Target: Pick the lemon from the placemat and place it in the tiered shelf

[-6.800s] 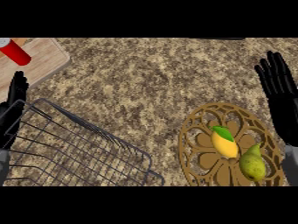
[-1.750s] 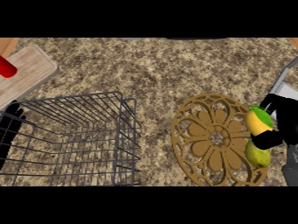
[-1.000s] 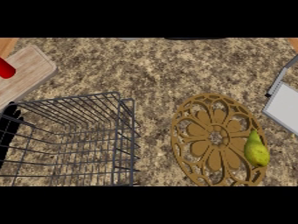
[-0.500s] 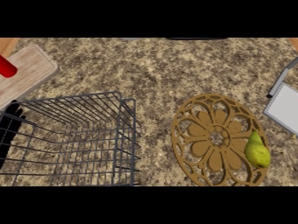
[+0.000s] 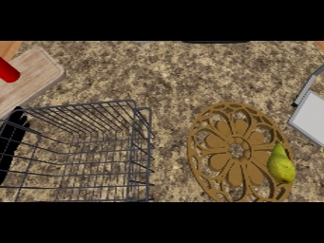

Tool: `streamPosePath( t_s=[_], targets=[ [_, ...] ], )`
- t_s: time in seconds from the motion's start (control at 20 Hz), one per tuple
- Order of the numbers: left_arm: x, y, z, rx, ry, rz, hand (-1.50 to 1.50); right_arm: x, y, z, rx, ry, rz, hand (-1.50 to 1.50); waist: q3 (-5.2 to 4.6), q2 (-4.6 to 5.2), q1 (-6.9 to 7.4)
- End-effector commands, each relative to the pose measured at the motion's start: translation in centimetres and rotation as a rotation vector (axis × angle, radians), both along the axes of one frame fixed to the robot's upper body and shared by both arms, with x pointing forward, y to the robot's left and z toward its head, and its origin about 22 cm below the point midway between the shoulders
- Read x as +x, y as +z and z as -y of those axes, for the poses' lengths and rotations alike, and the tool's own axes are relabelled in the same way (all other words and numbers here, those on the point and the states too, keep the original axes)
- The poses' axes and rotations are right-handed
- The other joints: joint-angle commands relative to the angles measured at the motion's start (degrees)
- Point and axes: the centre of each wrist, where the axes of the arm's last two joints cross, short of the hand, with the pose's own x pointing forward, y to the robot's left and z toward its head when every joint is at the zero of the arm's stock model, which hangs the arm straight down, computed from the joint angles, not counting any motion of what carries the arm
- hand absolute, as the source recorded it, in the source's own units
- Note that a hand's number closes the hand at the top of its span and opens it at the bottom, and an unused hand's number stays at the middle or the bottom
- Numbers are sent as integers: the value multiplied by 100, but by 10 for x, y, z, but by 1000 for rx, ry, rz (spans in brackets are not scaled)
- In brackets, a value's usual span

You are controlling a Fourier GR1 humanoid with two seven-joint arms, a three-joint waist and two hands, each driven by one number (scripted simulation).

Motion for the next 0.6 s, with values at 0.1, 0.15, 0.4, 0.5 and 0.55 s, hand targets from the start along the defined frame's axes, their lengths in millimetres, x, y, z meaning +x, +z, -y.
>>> streamPosePath(
  t_s=[0.1, 0.15, 0.4, 0.5, 0.55],
  targets=[
    [8, -16, 18, -23, -43, -7, 0, 11, 32, 15, 68, -125, -72, 150, -58, 61, 13],
    [-15, -23, 12, -22, -43, -5, 0, 18, 29, 20, 30, -143, -104, 150, -55, 61, 71],
    [8, -22, 14, -16, -51, 9, 0, 34, 50, 45, -6, -222, -108, 150, -58, 91, 69],
    [17, -15, 4, -14, -38, 5, 0, 49, 20, 53, -34, -246, -147, 150, -50, 99, 36],
    [2, -29, 9, -26, -58, -6, 0, 45, 10, 53, -51, -229, -171, 150, -48, 81, 13]
  ],
)
